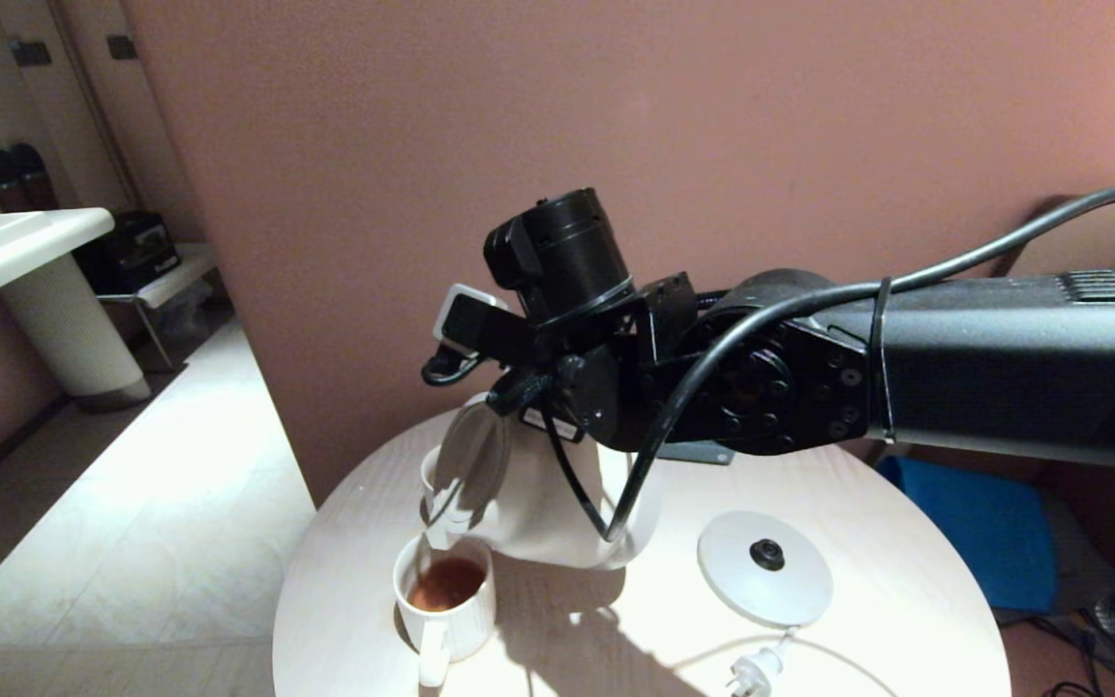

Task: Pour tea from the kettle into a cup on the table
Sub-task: Pour water into another cup

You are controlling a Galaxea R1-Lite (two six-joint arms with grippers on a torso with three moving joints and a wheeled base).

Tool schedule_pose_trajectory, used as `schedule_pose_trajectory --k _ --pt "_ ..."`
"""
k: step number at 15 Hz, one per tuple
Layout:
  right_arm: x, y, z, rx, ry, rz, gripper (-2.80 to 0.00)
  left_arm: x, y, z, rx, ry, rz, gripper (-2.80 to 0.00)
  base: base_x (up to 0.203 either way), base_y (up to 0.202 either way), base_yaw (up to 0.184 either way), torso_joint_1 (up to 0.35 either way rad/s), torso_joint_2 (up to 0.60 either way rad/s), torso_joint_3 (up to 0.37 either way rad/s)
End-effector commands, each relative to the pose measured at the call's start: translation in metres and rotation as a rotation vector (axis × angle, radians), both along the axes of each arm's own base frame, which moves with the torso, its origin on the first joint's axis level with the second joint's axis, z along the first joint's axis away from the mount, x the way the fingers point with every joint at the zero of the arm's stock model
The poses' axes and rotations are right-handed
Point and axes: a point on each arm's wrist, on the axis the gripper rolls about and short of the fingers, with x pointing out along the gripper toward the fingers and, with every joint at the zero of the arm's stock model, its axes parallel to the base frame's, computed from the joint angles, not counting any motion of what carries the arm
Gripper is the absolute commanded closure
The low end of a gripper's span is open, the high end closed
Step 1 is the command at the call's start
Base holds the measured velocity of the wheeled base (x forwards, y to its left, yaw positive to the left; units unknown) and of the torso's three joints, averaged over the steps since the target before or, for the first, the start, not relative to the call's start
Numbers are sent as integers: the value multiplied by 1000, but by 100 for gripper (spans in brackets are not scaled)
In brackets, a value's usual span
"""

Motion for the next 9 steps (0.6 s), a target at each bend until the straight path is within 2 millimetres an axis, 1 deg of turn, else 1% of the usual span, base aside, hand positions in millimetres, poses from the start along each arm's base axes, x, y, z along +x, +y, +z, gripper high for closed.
schedule_pose_trajectory --k 1,5,9 --pt "1 1 -1 -10 -3 -2 0 0 0 0 1 1 0 0 0 0 0 0 0 0" --pt "6 7 2 -31 -20 7 0 0 0 0 1 2 0 0 0 0 0 0 0 0" --pt "9 10 0 -71 -25 13 0 0 0 0 1 2 0 0 0 0 0 0 0 0"
